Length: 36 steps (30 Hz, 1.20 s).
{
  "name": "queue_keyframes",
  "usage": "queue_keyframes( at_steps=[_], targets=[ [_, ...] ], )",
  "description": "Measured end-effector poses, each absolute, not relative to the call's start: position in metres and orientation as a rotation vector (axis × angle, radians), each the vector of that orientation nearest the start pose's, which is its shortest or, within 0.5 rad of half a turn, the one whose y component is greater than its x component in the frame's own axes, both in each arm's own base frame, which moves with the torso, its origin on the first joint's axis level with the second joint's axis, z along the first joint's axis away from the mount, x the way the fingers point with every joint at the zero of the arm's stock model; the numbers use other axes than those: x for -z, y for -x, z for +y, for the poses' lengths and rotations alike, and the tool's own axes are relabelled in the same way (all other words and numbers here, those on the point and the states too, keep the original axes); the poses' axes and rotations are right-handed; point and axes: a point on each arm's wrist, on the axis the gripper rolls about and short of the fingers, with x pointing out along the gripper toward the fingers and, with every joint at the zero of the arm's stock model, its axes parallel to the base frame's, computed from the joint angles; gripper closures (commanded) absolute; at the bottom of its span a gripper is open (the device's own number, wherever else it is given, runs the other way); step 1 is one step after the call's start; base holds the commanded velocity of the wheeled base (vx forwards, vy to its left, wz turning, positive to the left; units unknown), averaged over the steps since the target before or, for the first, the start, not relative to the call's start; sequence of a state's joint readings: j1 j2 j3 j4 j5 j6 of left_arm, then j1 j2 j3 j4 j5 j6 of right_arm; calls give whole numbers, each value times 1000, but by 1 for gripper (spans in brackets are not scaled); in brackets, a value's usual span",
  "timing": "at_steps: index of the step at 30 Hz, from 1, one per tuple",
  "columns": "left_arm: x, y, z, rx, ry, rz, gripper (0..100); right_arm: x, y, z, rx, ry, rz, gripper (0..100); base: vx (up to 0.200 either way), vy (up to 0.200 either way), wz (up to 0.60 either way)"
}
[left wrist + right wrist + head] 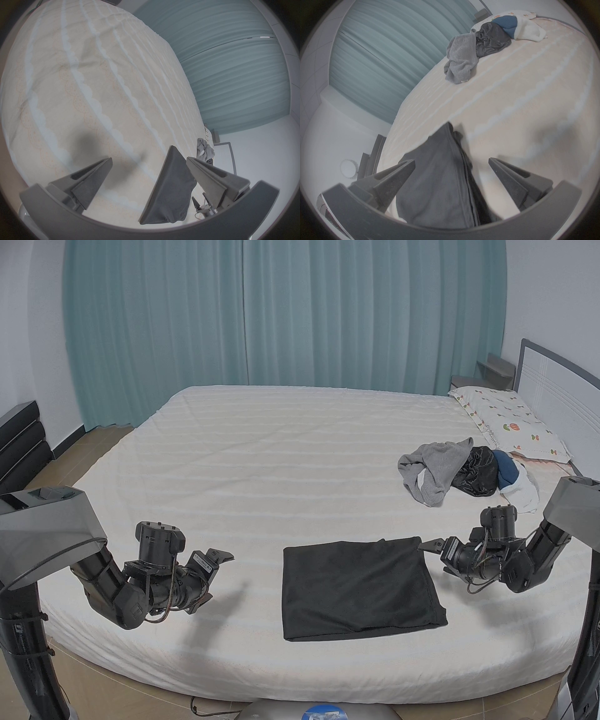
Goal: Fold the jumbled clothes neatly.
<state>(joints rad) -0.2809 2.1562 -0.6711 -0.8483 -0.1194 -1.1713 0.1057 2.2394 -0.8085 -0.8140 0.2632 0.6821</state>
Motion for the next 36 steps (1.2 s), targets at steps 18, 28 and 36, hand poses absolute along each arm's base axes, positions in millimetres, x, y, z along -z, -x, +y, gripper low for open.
queue_keyframes(
  at_steps=[18,28,36],
  targets=[
    [-21,-324,-96,-36,1062,783,0,-3,-298,52,-272,-711,759,0,-22,0,0],
    [-21,-324,-96,-35,1062,782,0,4,-301,56,-293,-705,744,0,0,0,0],
    [-22,-324,-96,-34,1063,782,0,14,-305,59,-292,-698,755,100,0,0,0]
  ],
)
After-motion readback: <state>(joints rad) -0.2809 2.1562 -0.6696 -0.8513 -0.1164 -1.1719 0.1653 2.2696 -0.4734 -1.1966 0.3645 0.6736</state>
